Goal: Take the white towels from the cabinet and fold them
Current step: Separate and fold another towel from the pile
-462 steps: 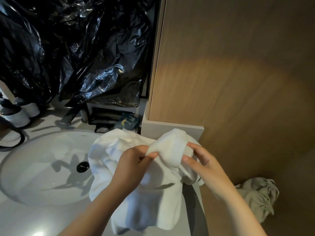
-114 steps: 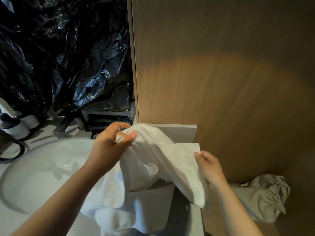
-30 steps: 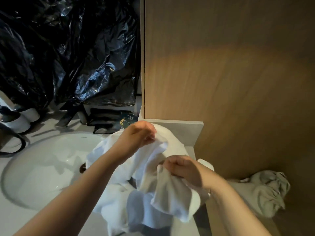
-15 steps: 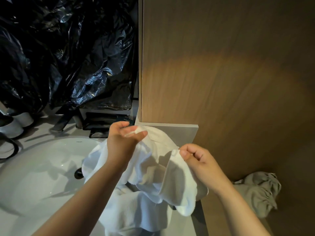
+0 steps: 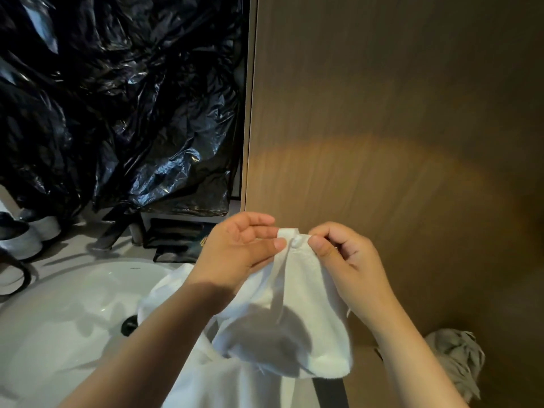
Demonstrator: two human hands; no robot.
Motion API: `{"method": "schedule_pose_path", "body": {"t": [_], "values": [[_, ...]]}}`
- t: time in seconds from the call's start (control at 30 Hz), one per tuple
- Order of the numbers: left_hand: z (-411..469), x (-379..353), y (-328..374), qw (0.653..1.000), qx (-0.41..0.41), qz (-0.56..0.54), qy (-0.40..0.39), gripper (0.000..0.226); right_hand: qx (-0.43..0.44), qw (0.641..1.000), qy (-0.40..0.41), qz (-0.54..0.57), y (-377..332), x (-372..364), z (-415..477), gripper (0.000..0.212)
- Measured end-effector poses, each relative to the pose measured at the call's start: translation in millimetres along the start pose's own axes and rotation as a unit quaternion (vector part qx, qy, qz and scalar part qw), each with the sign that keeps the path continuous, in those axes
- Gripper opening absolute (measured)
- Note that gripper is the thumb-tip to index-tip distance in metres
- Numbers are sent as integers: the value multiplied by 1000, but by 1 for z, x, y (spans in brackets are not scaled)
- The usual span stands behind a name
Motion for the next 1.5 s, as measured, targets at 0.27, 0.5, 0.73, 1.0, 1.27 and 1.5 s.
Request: {"method": "schedule_pose_path", "body": {"t": [0.27,0.5,0.73,1.0,1.27,1.5], "values": [[-16,9,-18,998,18,-34,52,40,-17,1000,1,4,8,-12,-5,13],[-23,5,-9,999,-13,-45,22,29,-28,999,22,6,11,-9,-6,8],[-25,8,-7,999,-39,-14,20,20,-28,999,17,-2,12,-12,-9,13],[-31,3,6,992,-116,53,-5,25,-14,1000,19,-3,7,-13,-9,10],[-29,13,11,981,-160,108,16,31,-16,1000,-5,8,6,-14,-8,10],[-30,17,12,986,-146,82,15,34,13,996,-45,-81,-5,-20,-6,6]]}}
Point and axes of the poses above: each hand's wrist, its own z-axis towards the middle knuckle, its own x-axis out of the back of the hand, y = z × x, the point moved 9 cm from there along z, towards the middle knuckle, and after that the axes turned 15 degrees about -x, right-handed, at the moved point
